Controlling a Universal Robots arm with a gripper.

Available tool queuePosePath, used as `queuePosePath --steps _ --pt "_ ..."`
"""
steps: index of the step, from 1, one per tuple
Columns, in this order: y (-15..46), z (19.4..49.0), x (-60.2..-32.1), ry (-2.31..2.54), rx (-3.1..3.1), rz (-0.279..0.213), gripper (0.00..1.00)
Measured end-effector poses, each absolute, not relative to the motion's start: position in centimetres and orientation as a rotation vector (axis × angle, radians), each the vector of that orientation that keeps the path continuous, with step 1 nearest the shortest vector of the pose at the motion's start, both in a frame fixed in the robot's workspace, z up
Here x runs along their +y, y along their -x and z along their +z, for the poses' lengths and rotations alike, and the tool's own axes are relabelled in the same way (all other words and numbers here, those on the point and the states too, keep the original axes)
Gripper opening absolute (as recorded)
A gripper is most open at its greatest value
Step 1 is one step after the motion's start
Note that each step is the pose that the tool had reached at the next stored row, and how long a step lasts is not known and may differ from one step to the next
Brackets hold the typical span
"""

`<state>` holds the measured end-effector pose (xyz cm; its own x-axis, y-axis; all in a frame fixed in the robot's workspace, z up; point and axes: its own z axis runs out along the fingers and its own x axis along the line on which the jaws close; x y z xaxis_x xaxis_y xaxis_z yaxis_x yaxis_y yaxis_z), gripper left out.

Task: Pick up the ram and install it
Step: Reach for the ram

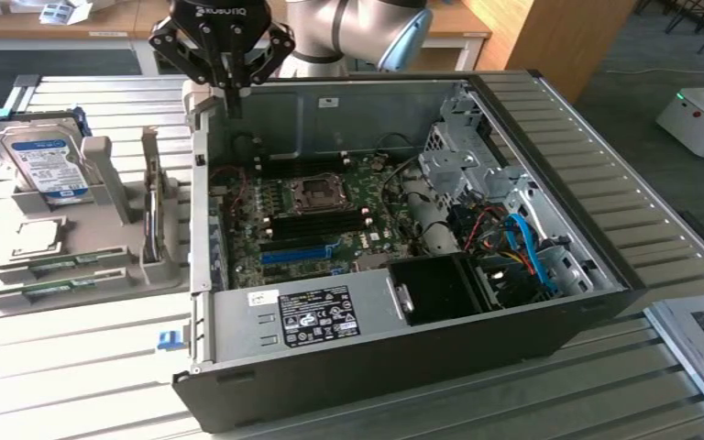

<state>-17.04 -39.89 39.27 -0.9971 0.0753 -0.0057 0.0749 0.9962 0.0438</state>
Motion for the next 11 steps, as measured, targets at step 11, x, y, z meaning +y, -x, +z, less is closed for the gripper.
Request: queuePosePath --steps 11 --pt "18.3 39.2 -39.9 -0.119 3.145 0.068 0.1"
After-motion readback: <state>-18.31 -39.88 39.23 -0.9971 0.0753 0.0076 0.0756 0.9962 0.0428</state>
